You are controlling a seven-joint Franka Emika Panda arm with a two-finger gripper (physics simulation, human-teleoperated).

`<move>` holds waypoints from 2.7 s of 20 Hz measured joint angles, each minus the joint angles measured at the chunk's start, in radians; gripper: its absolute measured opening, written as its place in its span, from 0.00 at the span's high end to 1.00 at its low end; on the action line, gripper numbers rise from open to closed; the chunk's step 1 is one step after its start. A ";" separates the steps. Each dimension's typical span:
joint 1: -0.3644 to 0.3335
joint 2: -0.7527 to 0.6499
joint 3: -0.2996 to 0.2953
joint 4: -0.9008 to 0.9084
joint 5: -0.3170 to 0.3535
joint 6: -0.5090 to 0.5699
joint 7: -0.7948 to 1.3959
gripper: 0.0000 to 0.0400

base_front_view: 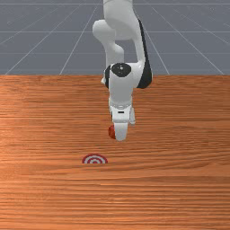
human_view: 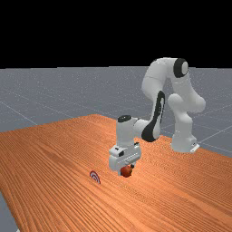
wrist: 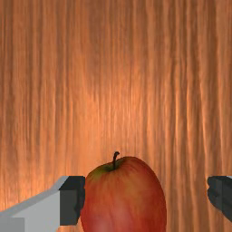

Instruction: Pick the apple to the marker

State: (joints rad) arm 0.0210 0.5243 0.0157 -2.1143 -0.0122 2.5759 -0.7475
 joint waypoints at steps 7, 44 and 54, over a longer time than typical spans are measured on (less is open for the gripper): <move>0.031 0.019 -0.002 -0.006 -0.010 0.046 0.020 0.00; -0.069 0.059 -0.004 -0.010 -0.002 0.135 -0.113 0.28; -0.123 -0.026 0.007 -0.019 -0.007 0.047 -0.227 0.28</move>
State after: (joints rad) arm -0.1021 0.4984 0.0223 -2.1336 -0.0188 2.6232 -0.9742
